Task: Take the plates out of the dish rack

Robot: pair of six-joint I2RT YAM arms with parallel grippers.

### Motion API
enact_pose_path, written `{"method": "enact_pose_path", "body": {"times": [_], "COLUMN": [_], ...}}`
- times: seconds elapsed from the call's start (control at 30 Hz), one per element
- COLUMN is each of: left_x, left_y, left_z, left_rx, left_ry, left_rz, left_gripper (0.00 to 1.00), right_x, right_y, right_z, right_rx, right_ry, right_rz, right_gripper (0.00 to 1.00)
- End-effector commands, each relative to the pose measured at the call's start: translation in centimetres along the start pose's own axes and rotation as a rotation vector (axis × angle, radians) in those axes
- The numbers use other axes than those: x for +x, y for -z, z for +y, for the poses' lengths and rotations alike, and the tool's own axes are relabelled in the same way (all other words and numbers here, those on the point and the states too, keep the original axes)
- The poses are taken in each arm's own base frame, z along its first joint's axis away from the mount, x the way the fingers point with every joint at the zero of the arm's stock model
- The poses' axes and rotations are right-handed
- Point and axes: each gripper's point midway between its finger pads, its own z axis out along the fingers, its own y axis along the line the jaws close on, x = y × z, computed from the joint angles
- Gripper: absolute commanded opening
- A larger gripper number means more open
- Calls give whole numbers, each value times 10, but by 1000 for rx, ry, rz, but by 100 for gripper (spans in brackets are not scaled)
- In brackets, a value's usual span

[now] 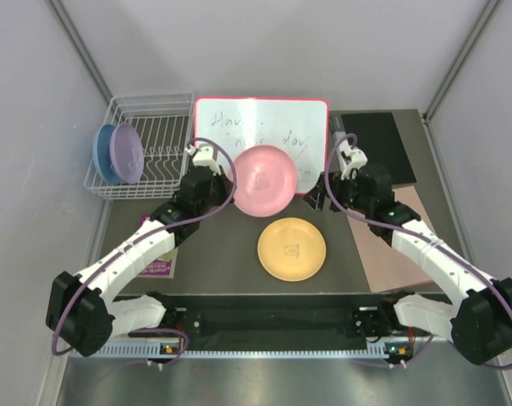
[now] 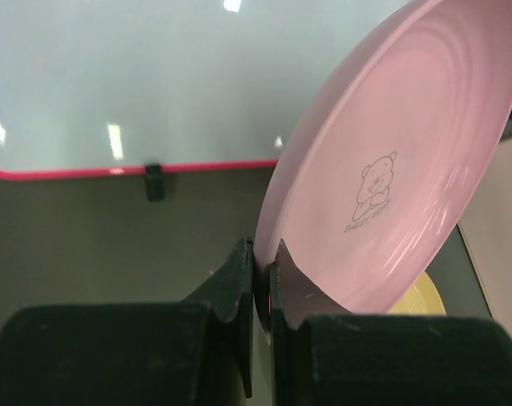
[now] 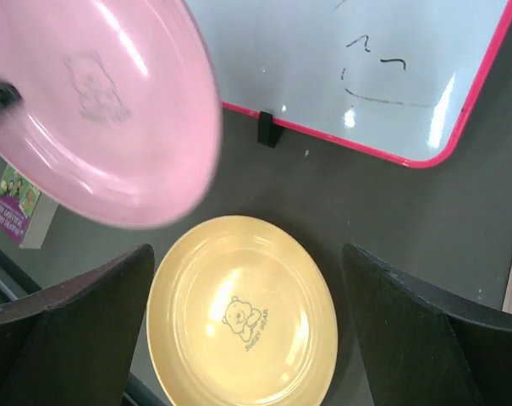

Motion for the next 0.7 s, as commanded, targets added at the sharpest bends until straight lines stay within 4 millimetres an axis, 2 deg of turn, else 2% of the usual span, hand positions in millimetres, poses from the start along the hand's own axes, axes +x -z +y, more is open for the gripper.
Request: {"method": "enact_pose_path", "body": {"times": [0.0, 0.13, 0.23, 0.33, 0.37, 0.4, 0.43, 0.47, 0.53, 0.57, 0.6, 0.67], "left_x": [-5, 5, 12, 17, 17, 18, 19, 17, 17, 15, 11, 8], "left_y": [16, 19, 19, 20, 19, 19, 18, 17, 17, 17, 18, 20], "left_z": [-53, -67, -74, -77, -76, -73, -71, -67, -59, -56, -51, -35], "left_rx": [214, 239, 257, 266, 258, 247, 233, 212, 173, 160, 134, 62], "left_ry": [125, 113, 113, 111, 110, 108, 99, 94, 71, 65, 62, 30], "left_rz": [-23, -12, 4, 5, 0, 0, -1, -11, -12, -18, -40, -57], "left_gripper": [0, 0, 0, 0, 0, 0, 0, 8, 31, 44, 67, 80], "right_x": [-39, -33, -25, -20, -19, -18, -19, -19, -22, -17, -14, -7], "right_y": [-6, -16, -25, -28, -27, -24, -22, -20, -8, -3, 7, 22], "right_z": [19, 15, 12, 8, 8, 7, 4, 2, -5, -9, -11, -18], "right_rx": [-76, -75, -76, -69, -67, -64, -42, -31, 21, 46, 63, 111], "right_ry": [14, 9, 1, 5, 6, 10, 10, 12, 19, 21, 22, 17], "right_rz": [-116, -83, -56, -40, -40, -44, -55, -64, -94, -80, -80, -82], "right_gripper": [92, 92, 84, 44, 17, 4, 0, 0, 0, 0, 0, 0]}}
